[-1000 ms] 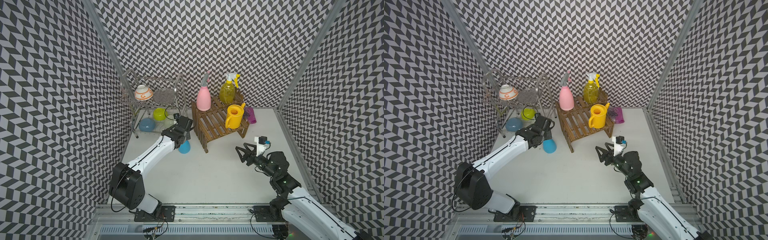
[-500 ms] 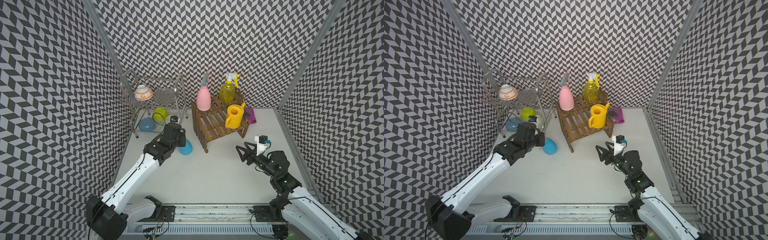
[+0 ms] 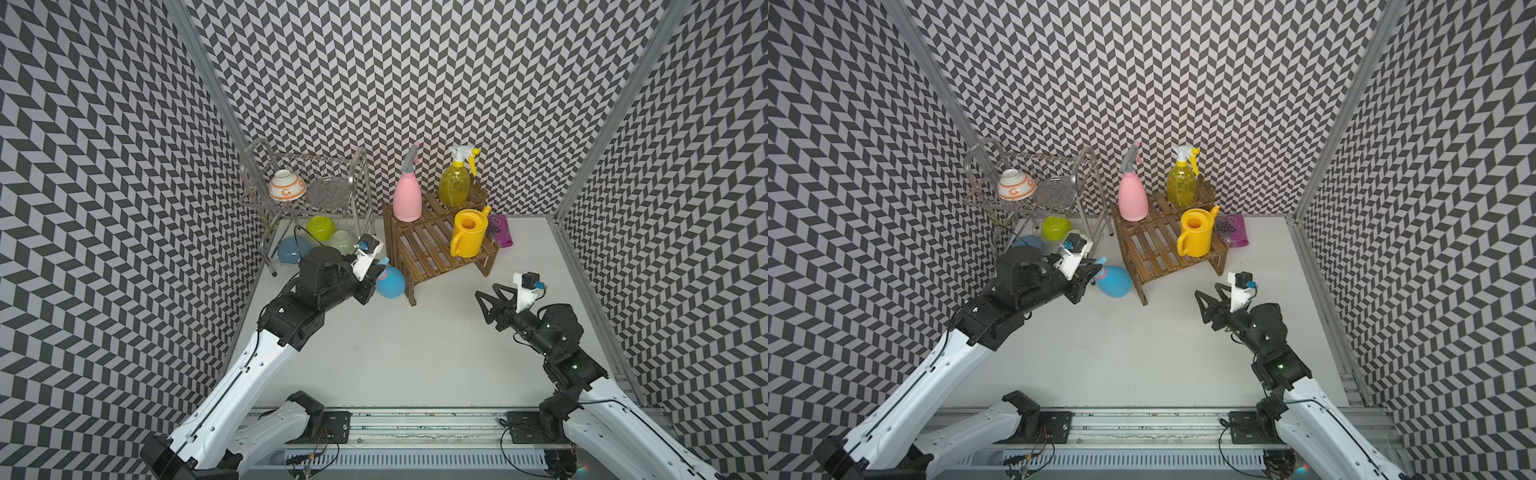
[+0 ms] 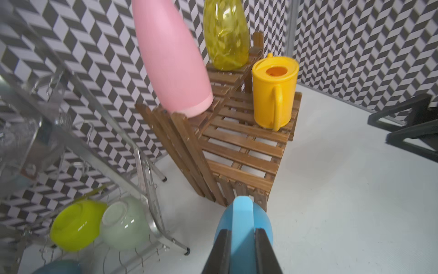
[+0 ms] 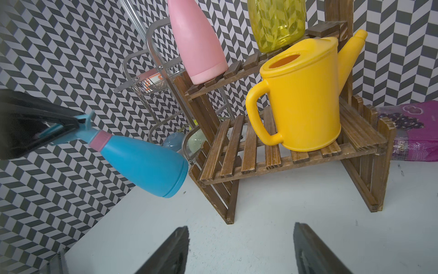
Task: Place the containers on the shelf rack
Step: 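Place the container on the shelf.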
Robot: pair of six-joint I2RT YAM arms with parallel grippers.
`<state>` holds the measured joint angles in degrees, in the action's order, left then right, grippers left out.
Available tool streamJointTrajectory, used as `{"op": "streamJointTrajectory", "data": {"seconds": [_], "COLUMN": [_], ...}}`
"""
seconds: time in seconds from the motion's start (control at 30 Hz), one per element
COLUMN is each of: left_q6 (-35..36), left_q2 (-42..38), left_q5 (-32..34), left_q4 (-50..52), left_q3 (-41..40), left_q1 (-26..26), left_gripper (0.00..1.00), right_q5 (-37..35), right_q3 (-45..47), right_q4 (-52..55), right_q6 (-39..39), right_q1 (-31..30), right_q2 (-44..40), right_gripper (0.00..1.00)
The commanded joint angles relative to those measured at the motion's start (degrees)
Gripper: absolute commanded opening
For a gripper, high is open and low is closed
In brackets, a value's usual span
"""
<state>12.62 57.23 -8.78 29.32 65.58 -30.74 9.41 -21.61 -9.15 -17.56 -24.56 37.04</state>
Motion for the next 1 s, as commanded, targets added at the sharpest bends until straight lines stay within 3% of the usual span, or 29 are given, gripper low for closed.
{"op": "streamJointTrajectory", "data": {"seconds": [0.0,0.23,0.5,0.97], "left_q6": [3.4,5.1,4.6,-0.9], "left_q2": [3.6,18.3,29.3,37.9], "left_q5": [-1.5,6.4,9.0,11.3], "left_q4": [0.0,7.0,10.4,13.4], "left_q3": [6.0,21.5,33.2,40.5], "left_q1": [-3.1,-9.5,-9.9,-9.9], "left_gripper": [0.0,0.0,0.0,0.06], "right_q5": [-1.9,-2.9,-3.7,-3.7], "right_q3": [-0.8,-0.7,-0.9,-1.4], "right_q4": [-1.7,-1.4,-0.8,-0.1], "right_q6": [0.6,0.9,1.7,2.9], "right_q1": [0.3,0.3,0.3,0.3], "right_q2": [-0.9,-1.6,-2.2,-2.3], "right_gripper": [0.72,0.72,0.72,0.72]}}
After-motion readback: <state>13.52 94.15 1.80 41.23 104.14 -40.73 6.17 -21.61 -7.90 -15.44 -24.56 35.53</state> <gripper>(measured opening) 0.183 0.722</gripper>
